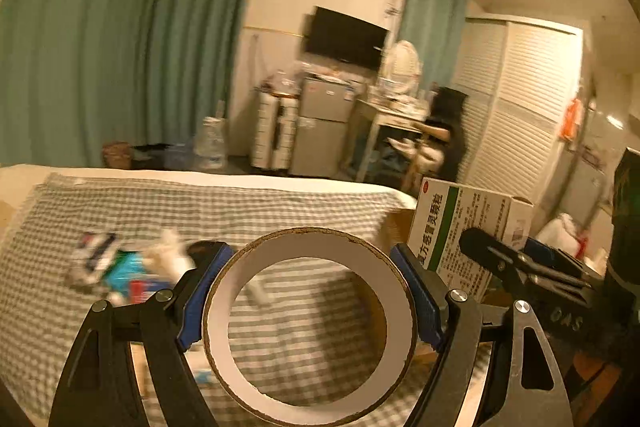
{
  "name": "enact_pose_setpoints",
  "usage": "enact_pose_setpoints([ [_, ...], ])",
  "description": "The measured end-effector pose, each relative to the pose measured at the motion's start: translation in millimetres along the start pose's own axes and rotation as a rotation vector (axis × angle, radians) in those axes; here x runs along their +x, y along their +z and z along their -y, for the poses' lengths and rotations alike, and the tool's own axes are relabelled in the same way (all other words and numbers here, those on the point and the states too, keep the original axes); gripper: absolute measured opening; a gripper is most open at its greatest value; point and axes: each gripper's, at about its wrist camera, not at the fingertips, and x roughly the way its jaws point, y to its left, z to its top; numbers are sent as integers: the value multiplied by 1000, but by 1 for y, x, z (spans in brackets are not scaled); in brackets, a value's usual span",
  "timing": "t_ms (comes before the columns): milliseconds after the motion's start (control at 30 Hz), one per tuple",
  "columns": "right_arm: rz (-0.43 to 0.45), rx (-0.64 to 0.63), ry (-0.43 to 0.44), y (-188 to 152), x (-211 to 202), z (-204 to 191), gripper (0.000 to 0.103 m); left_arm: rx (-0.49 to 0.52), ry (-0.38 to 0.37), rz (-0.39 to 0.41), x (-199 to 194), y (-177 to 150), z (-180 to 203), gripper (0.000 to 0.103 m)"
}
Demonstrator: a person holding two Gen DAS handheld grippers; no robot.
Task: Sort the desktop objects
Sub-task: 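Lower both held items into the cardboard box and open both tools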
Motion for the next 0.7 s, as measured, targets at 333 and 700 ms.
enact_pose_setpoints([
  [333, -137, 102, -193, -5, 26, 139, 92, 112, -172, -135, 85, -13, 99, 82],
  [700, -207, 197, -212, -23, 65, 178, 100, 120, -112, -253, 142, -35, 116, 103],
])
